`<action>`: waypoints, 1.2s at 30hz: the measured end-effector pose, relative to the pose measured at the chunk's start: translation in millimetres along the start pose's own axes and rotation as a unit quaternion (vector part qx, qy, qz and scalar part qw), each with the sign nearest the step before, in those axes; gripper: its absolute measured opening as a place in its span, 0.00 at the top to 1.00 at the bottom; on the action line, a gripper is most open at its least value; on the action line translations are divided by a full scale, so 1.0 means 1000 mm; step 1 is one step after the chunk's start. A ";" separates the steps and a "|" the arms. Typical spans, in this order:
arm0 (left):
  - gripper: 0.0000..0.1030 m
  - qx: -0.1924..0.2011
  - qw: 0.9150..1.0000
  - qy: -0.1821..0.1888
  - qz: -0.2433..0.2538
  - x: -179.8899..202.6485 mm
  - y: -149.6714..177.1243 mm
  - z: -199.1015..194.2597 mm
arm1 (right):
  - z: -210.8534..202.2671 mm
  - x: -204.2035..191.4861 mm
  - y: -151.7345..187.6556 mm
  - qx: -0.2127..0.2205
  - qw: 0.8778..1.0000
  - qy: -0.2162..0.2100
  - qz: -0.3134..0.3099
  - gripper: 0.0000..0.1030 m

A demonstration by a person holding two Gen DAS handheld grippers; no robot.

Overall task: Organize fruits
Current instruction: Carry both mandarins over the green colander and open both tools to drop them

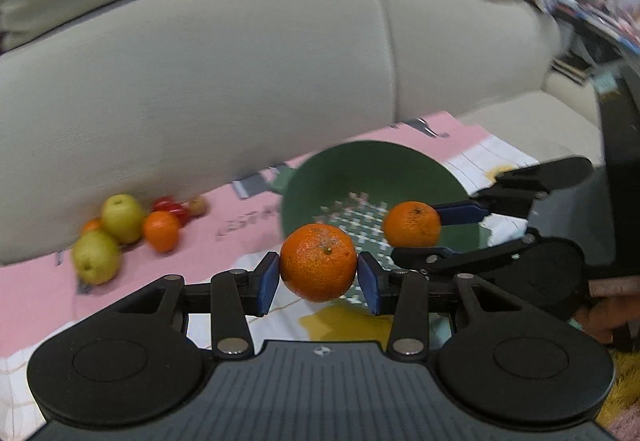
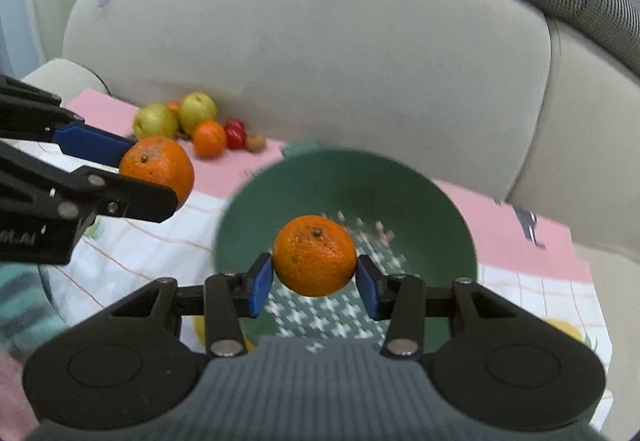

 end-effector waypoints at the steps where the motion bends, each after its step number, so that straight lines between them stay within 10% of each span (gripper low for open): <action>1: 0.54 -0.007 1.000 0.004 0.006 0.004 0.000 0.005 | 0.004 0.004 0.003 -0.010 1.000 -0.002 0.001 0.59; 36: 0.53 -0.163 0.983 0.031 0.074 0.018 0.011 0.109 | 0.081 0.020 0.033 -0.141 0.983 -0.034 -0.110 0.59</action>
Point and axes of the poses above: each gripper's, at about its wrist camera, not at the fingertips, and z roughly the way its jaws point, x to its right, y to its underside, the point moved 8 cm from there along z, roughly the way its jaws point, and after that the axes turned 6 degrees about -z, right-handed, at the moved point
